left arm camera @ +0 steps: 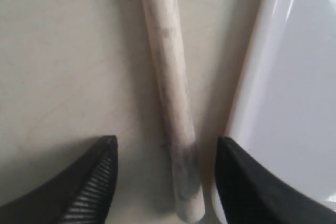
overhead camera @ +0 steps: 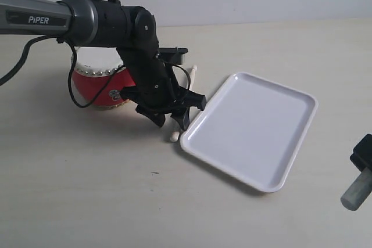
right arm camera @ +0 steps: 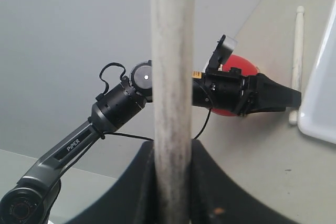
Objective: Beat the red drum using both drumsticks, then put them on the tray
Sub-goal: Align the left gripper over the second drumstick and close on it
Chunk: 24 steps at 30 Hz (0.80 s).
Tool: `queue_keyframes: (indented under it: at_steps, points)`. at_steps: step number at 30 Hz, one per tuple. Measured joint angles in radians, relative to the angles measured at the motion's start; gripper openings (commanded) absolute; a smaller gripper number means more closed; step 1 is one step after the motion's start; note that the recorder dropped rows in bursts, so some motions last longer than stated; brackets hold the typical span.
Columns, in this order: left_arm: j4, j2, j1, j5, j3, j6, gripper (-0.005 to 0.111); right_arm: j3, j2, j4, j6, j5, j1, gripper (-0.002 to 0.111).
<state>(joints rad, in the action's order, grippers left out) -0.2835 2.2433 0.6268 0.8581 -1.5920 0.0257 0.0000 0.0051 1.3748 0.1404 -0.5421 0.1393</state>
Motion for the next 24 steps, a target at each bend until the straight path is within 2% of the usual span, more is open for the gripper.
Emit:
queue_keyframes:
  at_steps: [12,24]
  points:
    - [0.003,0.016,-0.002,0.031,-0.017,0.004,0.055,0.0,0.0,-0.002,0.0,0.0,0.0,0.0]
    - [0.022,0.019,-0.006,0.023,-0.019,0.078,0.055,0.0,0.0,-0.004,0.0,0.018,0.0,0.0]
